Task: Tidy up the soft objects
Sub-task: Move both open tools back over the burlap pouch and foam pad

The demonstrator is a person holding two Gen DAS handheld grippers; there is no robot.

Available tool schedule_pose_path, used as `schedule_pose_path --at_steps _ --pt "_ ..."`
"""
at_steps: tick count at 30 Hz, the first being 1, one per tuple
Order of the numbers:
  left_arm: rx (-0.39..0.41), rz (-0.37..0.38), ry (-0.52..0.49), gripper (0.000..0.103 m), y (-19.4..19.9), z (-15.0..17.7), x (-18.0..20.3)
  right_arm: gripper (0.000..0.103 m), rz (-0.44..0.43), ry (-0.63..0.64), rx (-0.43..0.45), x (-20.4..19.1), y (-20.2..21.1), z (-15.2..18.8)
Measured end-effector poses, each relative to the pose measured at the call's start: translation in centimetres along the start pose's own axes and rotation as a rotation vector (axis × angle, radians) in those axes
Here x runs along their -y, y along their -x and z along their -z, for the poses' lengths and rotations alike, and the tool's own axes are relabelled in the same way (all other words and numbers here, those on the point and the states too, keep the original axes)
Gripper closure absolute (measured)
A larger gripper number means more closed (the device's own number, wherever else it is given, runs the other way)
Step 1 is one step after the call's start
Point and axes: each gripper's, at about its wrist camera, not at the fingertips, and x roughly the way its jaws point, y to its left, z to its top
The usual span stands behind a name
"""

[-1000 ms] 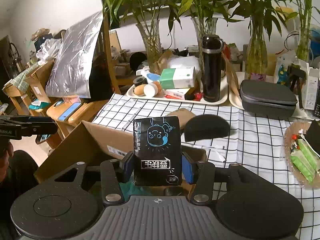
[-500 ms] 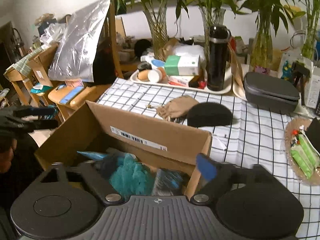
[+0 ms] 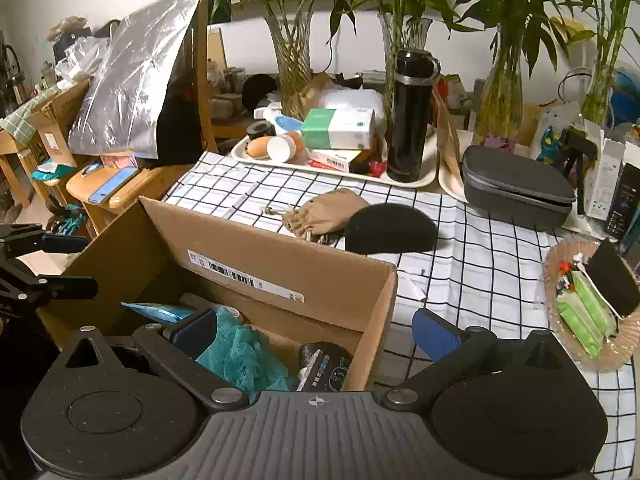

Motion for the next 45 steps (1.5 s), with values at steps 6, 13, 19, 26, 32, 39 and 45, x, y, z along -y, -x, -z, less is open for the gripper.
schedule_pose_path --at_steps 6,13,19,26,32,39,45 --pt "-0.022 0.004 0.018 0.021 -0.2 -0.3 -0.2 0.000 0.042 0.010 -0.038 -0.2 -0.9 0.1" --pt "-0.127 -0.024 0.029 0.021 -1.5 -0.8 -0.2 0.000 0.089 0.023 -0.093 -0.1 -2.0 0.3" --pt "-0.215 -0.082 0.004 0.021 -2.8 -1.1 -0.1 0.000 0.101 0.049 -0.131 -0.4 -2.7 0.5" --pt "-0.215 -0.073 -0.010 0.021 -3.0 -1.8 0.0 0.000 0.115 0.044 -0.094 -0.2 -2.5 0.3" --pt "-0.156 -0.078 -0.023 0.021 -2.8 -2.9 -0.2 0.000 0.128 -0.007 -0.021 1.1 -1.8 -0.6" --pt "-0.065 -0.037 -0.007 0.021 -2.4 -4.7 -0.8 0.000 0.116 -0.067 0.056 2.7 -1.4 -1.9" --pt "-0.019 -0.023 0.002 0.021 -2.9 -6.1 -1.6 0.000 0.097 -0.086 0.090 3.4 -1.4 -2.5"
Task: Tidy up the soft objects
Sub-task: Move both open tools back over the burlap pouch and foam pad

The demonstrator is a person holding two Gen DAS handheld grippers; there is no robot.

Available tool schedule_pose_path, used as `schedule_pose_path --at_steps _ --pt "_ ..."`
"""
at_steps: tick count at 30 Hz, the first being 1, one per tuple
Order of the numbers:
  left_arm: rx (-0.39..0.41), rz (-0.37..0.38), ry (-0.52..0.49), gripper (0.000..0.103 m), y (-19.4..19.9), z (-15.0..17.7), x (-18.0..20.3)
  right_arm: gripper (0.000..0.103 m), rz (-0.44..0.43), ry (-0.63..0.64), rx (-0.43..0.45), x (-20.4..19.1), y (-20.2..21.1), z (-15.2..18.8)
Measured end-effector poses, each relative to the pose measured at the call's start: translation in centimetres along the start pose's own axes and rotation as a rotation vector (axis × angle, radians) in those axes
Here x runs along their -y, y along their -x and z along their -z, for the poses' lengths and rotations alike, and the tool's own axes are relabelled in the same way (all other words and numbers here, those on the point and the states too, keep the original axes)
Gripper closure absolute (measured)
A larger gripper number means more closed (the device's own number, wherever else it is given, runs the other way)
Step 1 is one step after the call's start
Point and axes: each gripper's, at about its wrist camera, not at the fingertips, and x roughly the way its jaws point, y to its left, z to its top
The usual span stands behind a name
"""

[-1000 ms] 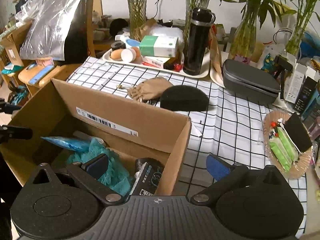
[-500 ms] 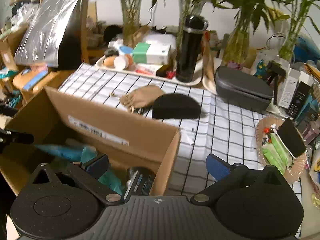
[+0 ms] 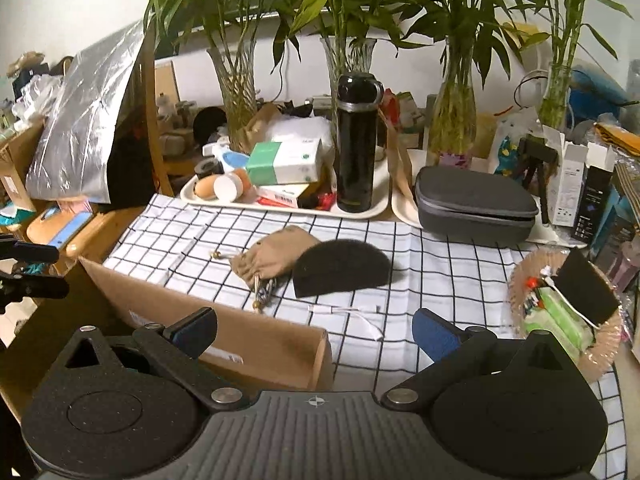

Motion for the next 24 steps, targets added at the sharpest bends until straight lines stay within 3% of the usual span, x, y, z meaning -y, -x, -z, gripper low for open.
schedule_pose_path --at_steps 17,24 --pt "0.031 0.042 0.053 0.021 -5.4 -2.3 -1.9 0.000 -0.005 -0.069 -0.065 3.1 -5.0 -2.0" --pt "0.070 0.060 0.057 0.021 -7.6 -3.0 -4.0 0.000 0.069 -0.090 -0.088 4.3 -6.8 -2.4"
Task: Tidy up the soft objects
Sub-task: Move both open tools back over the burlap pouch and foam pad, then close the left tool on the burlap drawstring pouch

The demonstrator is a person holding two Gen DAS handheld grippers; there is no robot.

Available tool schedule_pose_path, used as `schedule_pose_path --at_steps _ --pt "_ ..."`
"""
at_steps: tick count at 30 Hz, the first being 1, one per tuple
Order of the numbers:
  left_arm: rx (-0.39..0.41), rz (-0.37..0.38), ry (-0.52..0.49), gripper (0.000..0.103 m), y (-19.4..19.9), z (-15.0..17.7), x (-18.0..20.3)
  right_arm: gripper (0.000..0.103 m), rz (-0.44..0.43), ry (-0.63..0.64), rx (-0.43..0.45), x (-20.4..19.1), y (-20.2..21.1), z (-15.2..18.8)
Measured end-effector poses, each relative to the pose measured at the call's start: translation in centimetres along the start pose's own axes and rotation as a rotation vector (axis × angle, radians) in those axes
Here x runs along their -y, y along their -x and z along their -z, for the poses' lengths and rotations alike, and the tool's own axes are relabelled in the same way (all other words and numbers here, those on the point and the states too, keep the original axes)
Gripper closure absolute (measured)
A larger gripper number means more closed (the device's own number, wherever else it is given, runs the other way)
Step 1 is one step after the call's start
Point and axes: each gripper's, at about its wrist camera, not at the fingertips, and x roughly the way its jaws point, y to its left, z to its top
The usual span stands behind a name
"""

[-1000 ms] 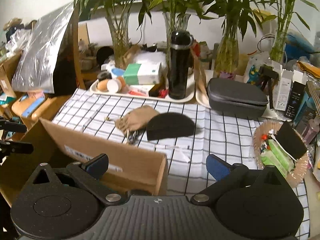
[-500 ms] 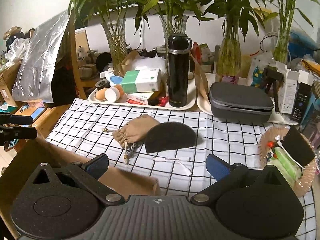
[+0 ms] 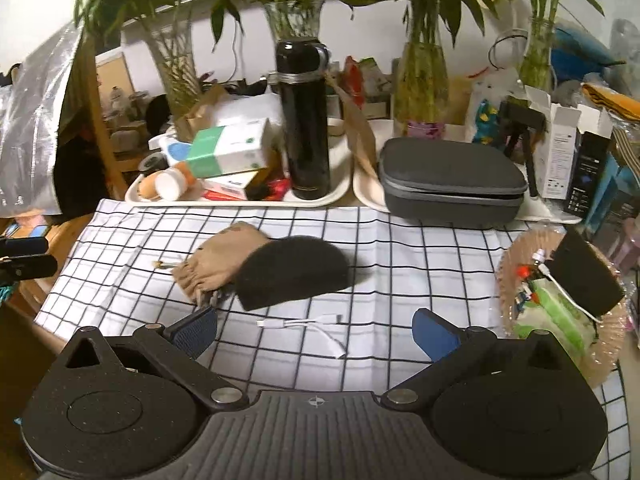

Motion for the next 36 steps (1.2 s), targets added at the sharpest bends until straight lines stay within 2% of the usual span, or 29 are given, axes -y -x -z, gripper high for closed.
schedule_pose_path --at_steps 6,13,17,21,27,31,36 --pt "0.010 0.022 0.046 0.021 -2.0 -0.2 -2.0 0.000 0.017 0.002 0.016 0.5 -1.1 -0.8" --pt "0.017 -0.022 -0.001 0.021 -4.9 -0.4 -3.0 0.000 0.118 -0.014 0.026 1.1 -3.3 -1.7" --pt "0.012 -0.053 -0.044 0.021 -6.3 -0.6 -3.2 0.000 0.124 -0.014 0.065 1.4 -3.5 -2.1" --pt "0.002 -0.059 -0.078 0.021 -7.7 -1.3 -3.8 0.000 0.104 -0.026 0.060 1.7 -3.8 -2.7" --pt "-0.044 0.015 -0.024 0.021 -10.2 -1.4 -4.9 0.000 0.098 0.016 0.056 1.4 -4.0 -2.9" --pt "-0.045 0.036 -0.112 0.021 -11.4 -1.3 -3.6 0.000 0.074 -0.013 0.017 1.9 -4.6 -3.2" --pt "-0.087 0.084 -0.221 0.021 -13.5 -0.3 -1.9 0.000 0.041 -0.027 0.000 2.1 -5.0 -3.3"
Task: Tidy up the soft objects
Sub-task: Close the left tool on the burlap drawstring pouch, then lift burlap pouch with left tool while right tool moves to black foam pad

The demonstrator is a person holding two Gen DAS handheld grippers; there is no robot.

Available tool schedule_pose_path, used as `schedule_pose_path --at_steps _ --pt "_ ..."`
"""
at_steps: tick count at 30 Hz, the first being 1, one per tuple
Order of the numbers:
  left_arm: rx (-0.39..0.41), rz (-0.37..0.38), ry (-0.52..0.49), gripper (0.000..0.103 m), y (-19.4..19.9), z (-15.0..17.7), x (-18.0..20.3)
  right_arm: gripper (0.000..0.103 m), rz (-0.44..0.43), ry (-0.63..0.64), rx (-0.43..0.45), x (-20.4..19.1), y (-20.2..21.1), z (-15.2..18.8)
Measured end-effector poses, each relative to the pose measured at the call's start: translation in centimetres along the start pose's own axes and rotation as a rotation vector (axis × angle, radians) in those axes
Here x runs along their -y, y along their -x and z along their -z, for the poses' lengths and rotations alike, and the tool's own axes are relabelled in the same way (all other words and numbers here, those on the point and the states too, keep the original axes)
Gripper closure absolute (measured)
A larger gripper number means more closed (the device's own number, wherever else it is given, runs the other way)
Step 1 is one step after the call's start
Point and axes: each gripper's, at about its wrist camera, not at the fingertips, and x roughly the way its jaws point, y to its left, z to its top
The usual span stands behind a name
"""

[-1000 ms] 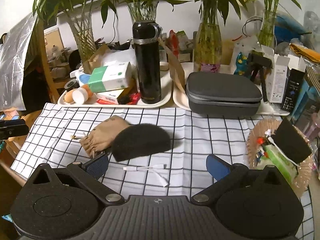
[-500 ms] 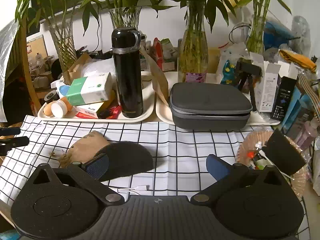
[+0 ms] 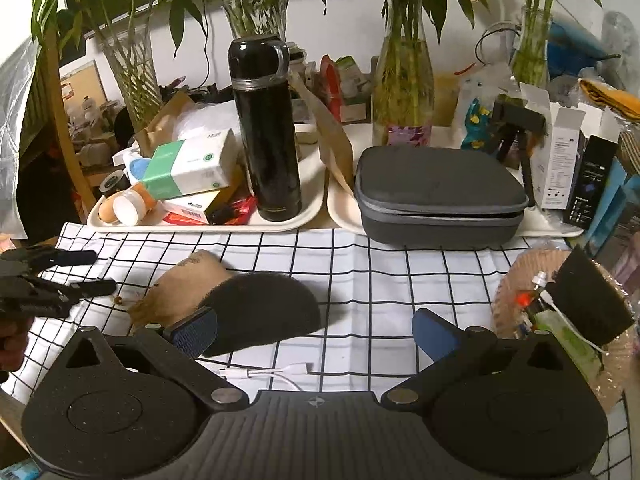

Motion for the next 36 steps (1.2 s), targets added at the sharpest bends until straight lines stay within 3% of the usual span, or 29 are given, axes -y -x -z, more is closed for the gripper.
schedule_pose_path --at_steps 4,9,13,15,18,22,28,36 --pt "-0.030 0.026 -0.022 0.023 -1.6 0.2 0.4 0.000 -0.008 0.008 -0.009 0.1 -0.1 0.1" --pt "-0.097 0.047 -0.030 0.045 -3.9 0.7 0.7 0.000 -0.020 -0.013 -0.023 0.6 -0.3 0.2" --pt "-0.102 0.051 -0.034 0.053 -4.8 1.2 0.7 0.000 -0.020 -0.025 -0.033 0.9 -0.5 0.2" --pt "-0.103 0.054 -0.035 0.077 -4.8 1.2 0.9 0.000 -0.022 -0.026 -0.035 0.9 -0.5 0.2" --pt "-0.115 0.054 -0.036 0.087 -4.7 1.0 1.2 0.000 -0.023 -0.029 -0.037 1.0 -0.5 0.3" --pt "-0.111 0.027 -0.015 0.090 -4.1 0.5 1.0 0.000 -0.030 -0.019 -0.039 0.8 -0.6 0.4" --pt "-0.039 0.017 0.052 0.090 -1.5 -0.5 0.0 0.000 -0.020 0.026 -0.043 0.3 -0.8 0.8" --pt "0.022 -0.038 0.082 0.090 1.5 -1.1 -0.2 0.000 -0.045 -0.008 -0.042 0.7 -1.2 0.8"
